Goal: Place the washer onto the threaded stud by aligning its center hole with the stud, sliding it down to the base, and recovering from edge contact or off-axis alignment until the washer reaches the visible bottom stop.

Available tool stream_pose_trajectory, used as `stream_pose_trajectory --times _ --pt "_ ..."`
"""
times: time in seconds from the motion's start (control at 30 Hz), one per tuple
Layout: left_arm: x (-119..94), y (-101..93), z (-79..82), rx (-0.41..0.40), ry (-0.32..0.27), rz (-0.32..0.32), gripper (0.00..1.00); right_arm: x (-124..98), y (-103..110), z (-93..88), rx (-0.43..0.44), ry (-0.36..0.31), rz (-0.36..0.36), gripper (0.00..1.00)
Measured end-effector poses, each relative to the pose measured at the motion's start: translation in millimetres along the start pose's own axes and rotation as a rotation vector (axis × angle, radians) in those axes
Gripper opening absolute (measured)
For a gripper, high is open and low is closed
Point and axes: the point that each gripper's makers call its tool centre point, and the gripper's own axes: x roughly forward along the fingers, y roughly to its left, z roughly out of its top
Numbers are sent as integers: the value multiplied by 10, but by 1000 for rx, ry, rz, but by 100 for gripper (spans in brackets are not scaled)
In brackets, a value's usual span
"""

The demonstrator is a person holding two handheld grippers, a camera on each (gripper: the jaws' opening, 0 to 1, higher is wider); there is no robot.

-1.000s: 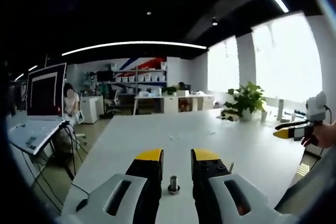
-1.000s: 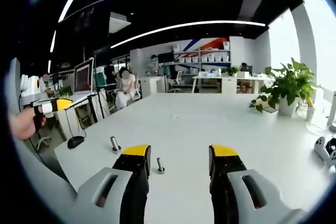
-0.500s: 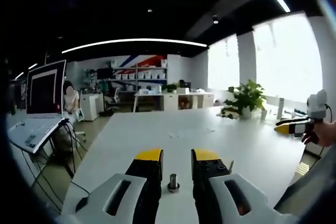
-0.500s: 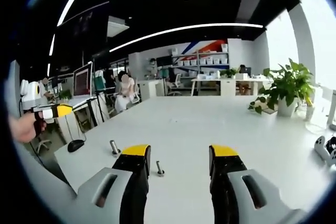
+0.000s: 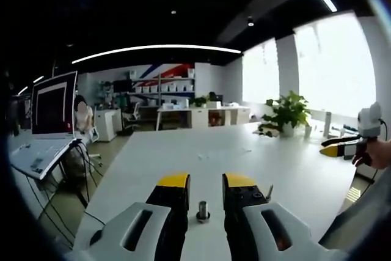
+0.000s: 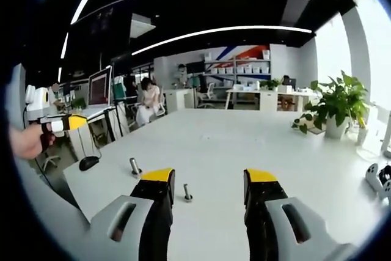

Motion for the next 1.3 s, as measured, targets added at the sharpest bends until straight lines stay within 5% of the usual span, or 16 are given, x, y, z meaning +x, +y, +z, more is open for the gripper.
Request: stream_pose_trajectory --times 0.9,1.3 --pt "24 -26 -24 3 8 -8 19 -10 -29 119 4 -49 -7 48" --pt "36 -75 -79 -5 29 -29 19 0 4 58 -25 -22 -5 48"
